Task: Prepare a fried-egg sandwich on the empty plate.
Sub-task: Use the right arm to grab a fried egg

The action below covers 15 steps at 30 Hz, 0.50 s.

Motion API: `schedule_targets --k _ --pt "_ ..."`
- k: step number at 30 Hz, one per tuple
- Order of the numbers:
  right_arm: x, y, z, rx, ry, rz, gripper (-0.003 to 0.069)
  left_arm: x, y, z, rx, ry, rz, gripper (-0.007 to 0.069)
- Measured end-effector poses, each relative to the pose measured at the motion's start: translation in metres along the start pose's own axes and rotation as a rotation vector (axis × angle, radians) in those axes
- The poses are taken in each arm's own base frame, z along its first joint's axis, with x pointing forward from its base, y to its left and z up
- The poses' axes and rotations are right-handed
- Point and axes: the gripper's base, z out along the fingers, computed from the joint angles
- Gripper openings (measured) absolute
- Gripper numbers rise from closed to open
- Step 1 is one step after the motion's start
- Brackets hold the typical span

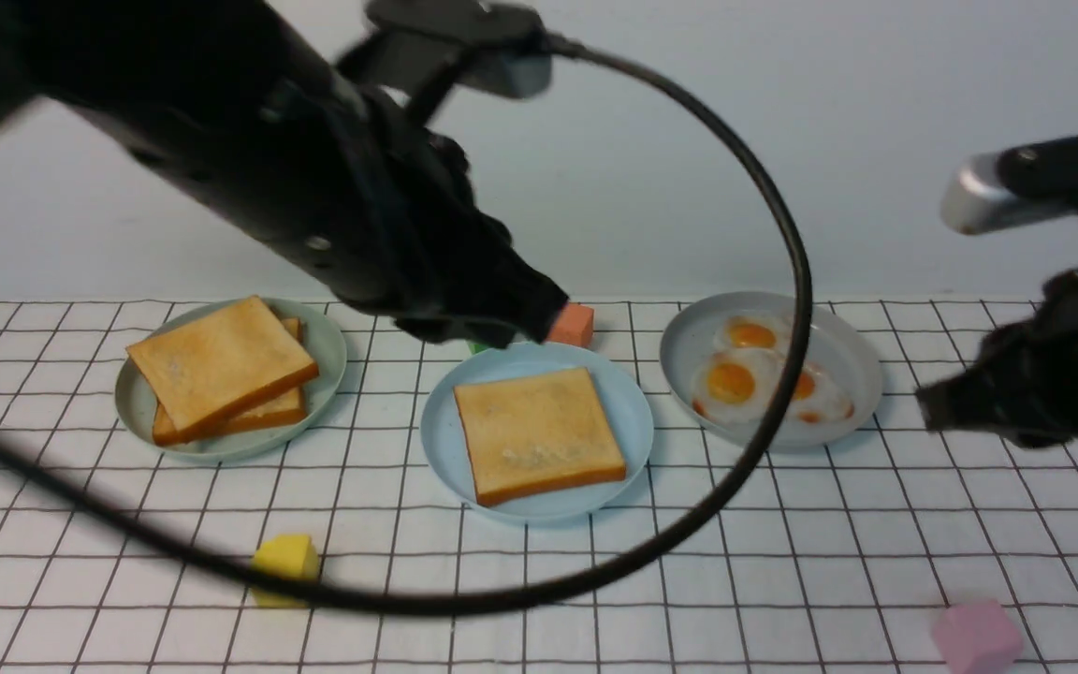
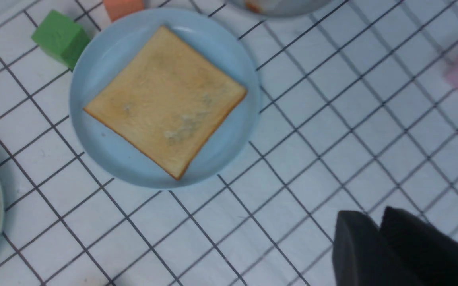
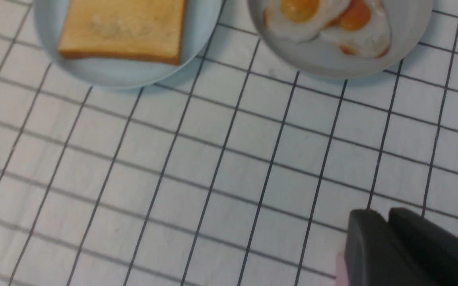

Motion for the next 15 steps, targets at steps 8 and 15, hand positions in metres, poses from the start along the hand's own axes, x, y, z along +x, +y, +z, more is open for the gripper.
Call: schedule_targets --k 8,15 --pt "-0.059 -0.031 0.114 -0.013 0.14 0.176 0.0196 0.069 -0.011 -0.071 0.005 -0.09 0.021 -0.0013" --pt "-0.082 -0.036 0.188 -0.029 0.187 0.197 0.0374 0.116 -0.018 -0.072 0.078 -0.157 0.103 -0.0013"
